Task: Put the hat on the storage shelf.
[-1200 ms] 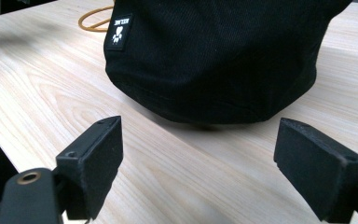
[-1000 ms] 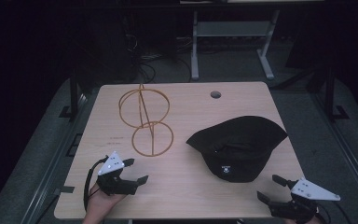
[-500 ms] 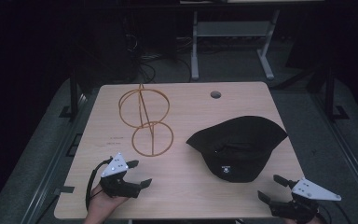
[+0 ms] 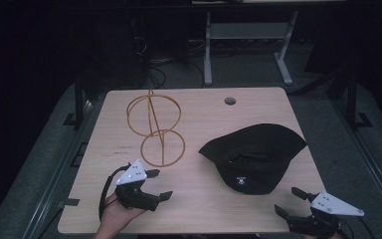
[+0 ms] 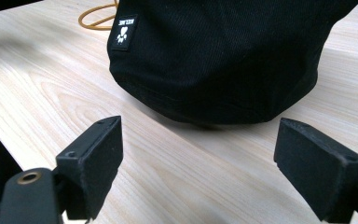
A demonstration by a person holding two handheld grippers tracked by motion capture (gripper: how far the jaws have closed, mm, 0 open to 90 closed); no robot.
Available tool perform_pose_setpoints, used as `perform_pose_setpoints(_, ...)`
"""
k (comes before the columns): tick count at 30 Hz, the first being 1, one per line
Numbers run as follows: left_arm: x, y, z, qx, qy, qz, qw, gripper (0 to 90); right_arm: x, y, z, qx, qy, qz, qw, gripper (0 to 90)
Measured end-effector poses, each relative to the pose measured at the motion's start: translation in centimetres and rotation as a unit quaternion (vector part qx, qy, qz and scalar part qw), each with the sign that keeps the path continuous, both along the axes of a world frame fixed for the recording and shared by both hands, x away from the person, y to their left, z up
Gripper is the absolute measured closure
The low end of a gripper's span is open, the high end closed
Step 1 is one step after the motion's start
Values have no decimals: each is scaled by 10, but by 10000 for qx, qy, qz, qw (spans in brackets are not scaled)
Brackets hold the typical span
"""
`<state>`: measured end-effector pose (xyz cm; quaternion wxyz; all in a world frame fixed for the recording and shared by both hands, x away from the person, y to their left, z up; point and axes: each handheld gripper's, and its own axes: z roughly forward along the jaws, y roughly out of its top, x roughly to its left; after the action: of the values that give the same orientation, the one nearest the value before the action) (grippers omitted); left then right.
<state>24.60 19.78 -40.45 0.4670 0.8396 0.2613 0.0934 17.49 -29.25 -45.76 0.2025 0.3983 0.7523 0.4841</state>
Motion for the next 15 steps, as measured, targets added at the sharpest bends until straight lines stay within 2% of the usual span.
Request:
perform_pose_setpoints(7,2,-10,8,67,-59,-137,9999,163,0,-1,-1,32,23,5,10000,151)
perform_pose_setpoints(15,9,-25,22,22,-128,-298,9995,163,1,-1,-1,22,41,20,10000,151)
